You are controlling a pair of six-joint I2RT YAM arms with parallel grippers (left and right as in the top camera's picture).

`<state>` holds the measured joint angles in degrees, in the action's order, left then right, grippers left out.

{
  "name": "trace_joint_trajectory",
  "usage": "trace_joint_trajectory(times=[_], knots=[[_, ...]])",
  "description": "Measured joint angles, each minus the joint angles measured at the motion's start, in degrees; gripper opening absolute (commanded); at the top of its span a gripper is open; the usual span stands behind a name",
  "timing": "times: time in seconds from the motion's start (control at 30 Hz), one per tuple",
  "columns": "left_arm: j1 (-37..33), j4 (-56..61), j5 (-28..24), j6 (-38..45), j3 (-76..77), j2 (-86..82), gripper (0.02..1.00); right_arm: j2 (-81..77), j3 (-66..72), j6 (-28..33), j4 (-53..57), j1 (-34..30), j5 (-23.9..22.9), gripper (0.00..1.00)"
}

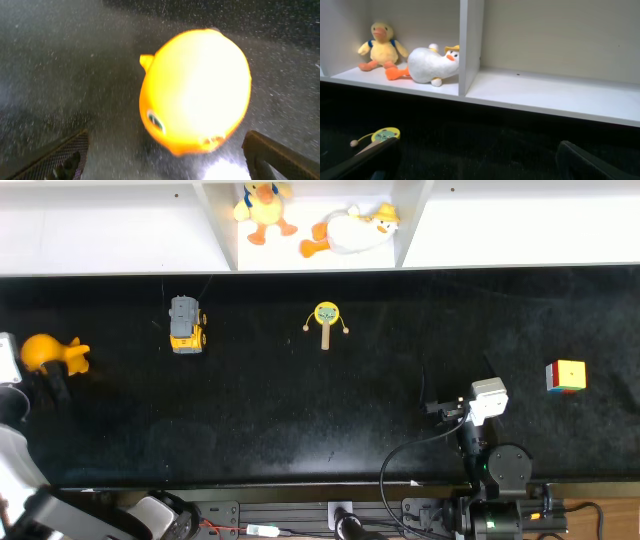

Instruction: Store Toys

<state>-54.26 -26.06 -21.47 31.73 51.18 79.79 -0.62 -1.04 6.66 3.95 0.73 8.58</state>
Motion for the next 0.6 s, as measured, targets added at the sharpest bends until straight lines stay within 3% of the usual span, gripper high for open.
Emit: trace_joint_trajectory(times=[0.17, 0.2, 0.3, 0.37, 0.43, 0.6], knots=[[2.25, 3.65, 0.0, 0.24, 0.02, 2.29, 1.0, 0.0, 0.0, 0.0, 0.02, 0.0, -0.02, 0.993], [2.58, 4.13, 0.0, 0.26, 0.02, 2.4, 0.939, 0.0, 0.0, 0.02, 0.0, 0.0, -0.02, 0.996], [3.26, 5.18, -0.04, 0.39, 0.04, 2.51, 0.522, -0.02, 0.0, 0.04, 0.0, -0.02, -0.02, 0.996], [3.41, 5.29, -0.04, 0.37, 0.09, 2.54, 0.351, -0.02, 0.0, 0.0, 0.0, 0.0, -0.02, 0.996], [3.41, 5.18, -0.04, 0.52, 0.09, 2.54, 0.248, -0.02, 0.0, 0.04, -0.02, 0.0, -0.02, 0.996], [3.56, 3.28, -0.2, 1.14, 0.22, 2.51, 0.137, 0.0, 0.0, 0.0, 0.0, 0.0, -0.02, 0.996]])
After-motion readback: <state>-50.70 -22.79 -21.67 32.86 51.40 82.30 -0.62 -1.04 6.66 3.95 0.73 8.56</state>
